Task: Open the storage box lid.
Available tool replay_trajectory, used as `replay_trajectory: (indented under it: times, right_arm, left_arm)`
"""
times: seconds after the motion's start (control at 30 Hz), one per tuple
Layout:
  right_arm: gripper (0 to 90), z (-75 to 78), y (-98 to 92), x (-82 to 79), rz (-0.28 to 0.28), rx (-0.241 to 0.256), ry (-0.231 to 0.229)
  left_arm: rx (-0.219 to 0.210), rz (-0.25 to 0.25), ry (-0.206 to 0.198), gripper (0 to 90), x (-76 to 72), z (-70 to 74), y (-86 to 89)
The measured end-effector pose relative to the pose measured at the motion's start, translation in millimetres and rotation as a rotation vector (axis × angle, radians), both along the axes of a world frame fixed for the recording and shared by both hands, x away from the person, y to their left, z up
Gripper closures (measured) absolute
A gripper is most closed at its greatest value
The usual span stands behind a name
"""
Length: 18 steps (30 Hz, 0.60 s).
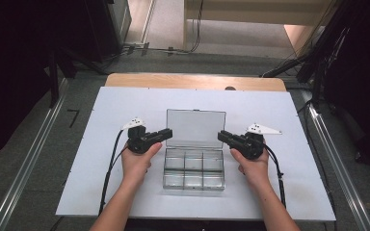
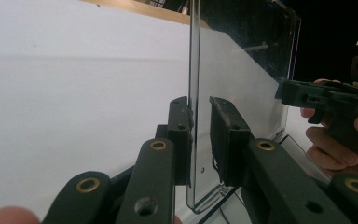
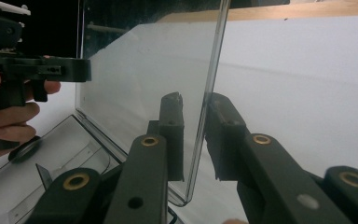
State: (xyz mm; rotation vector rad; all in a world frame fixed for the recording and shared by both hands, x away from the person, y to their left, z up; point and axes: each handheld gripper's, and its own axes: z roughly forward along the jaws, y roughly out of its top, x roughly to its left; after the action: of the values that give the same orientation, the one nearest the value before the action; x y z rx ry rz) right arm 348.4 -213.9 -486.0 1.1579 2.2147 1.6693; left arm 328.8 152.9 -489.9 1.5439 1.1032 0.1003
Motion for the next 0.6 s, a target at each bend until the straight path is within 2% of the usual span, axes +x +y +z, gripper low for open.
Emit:
replay_trajectory:
  times: [0.33, 0.6]
  right_arm:
    - [72.2, -2.9, 2.3, 2.0, -0.028, 0.003, 0.030]
    - [70.1, -5.9, 2.5, 4.3, -0.036, 0.002, 0.050]
  left_arm:
    - [-0.008, 0.010, 0.039, 76.4, 4.0, -2.6, -0.8]
    - [0.005, 0.016, 0.056, 73.6, 6.1, -4.9, -3.0]
